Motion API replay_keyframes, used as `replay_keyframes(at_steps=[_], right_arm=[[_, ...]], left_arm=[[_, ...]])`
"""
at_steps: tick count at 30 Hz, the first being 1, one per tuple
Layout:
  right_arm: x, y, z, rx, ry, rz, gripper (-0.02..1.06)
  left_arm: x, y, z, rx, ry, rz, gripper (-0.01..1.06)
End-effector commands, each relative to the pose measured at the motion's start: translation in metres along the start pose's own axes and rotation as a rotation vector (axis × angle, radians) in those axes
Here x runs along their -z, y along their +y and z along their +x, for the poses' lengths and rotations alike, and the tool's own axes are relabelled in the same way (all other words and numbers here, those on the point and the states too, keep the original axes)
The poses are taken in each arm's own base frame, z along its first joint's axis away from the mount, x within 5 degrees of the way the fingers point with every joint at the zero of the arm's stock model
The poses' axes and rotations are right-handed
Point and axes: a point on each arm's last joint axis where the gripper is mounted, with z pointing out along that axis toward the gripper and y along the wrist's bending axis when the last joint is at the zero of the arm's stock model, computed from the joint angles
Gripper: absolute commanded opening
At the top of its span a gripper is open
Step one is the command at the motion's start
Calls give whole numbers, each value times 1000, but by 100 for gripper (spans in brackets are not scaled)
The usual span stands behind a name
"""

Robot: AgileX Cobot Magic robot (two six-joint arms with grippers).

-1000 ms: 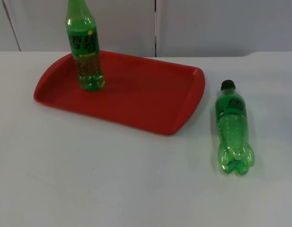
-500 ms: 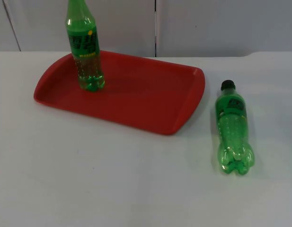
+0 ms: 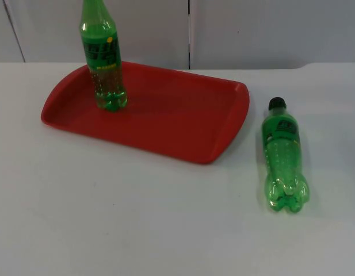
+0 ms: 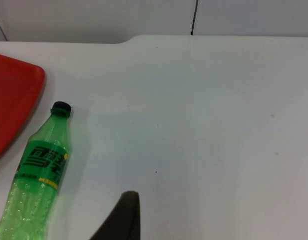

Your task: Place the bottle upright on the tray.

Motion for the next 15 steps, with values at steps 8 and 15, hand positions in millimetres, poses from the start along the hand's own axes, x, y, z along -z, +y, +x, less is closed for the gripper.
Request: replay_keyframes(at_steps=[8,15], right_arm=[[1,-1,0,4,-4,4,105],[1,-1,0,4,-4,4,105]], left_arm=[[-8,-1,44,42,68,0,105],[0,0,53,48,88,-9,105]])
